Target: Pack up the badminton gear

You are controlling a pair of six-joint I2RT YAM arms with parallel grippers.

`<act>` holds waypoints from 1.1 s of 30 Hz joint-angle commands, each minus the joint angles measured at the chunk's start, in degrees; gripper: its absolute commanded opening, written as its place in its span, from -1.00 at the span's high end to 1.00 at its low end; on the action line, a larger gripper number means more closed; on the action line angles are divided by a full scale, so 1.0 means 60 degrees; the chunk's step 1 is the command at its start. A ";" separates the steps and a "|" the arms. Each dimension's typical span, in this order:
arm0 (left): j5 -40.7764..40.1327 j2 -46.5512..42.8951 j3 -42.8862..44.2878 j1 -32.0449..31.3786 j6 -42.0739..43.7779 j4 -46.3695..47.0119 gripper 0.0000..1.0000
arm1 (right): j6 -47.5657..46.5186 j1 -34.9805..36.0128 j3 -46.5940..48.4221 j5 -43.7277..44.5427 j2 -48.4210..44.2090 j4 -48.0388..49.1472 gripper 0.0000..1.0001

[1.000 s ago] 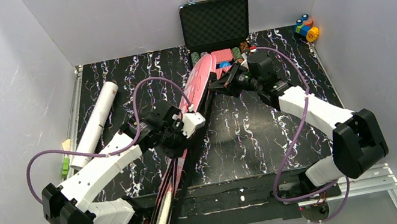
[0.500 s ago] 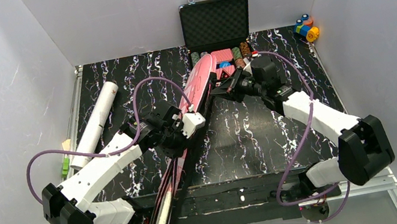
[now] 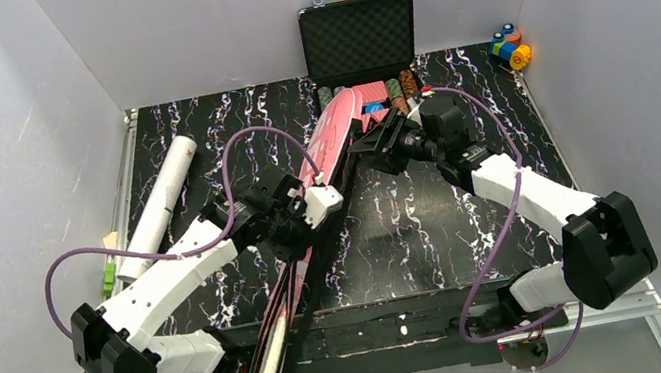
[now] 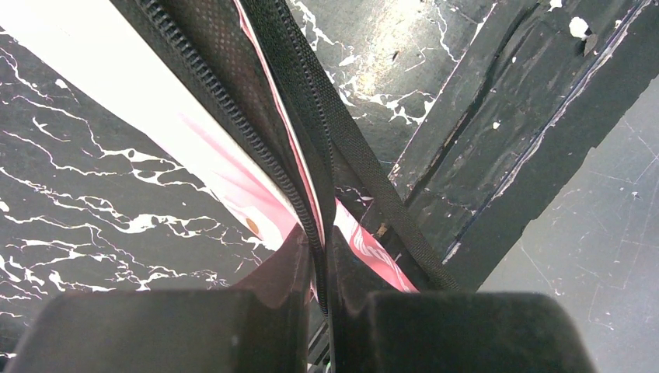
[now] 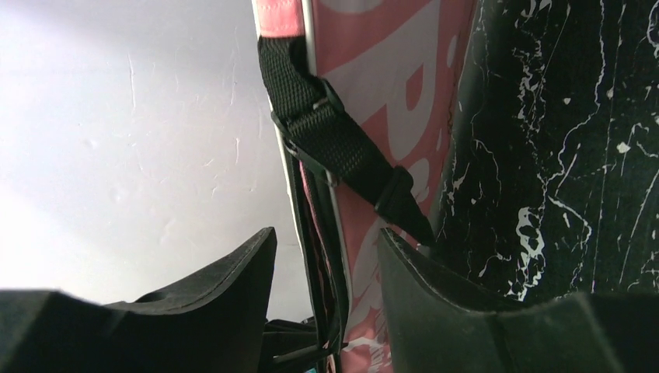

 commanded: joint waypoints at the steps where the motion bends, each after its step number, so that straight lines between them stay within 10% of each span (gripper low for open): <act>1: 0.0465 -0.0141 0.0548 -0.0044 0.0286 0.0309 1.00 | 0.0100 -0.0117 0.0444 -0.0161 0.0223 0.0922 -0.18; 33: 0.0671 -0.0045 0.0746 -0.0045 0.0337 0.0225 1.00 | 0.0582 -0.0678 0.0105 -0.1192 0.0629 0.2344 0.65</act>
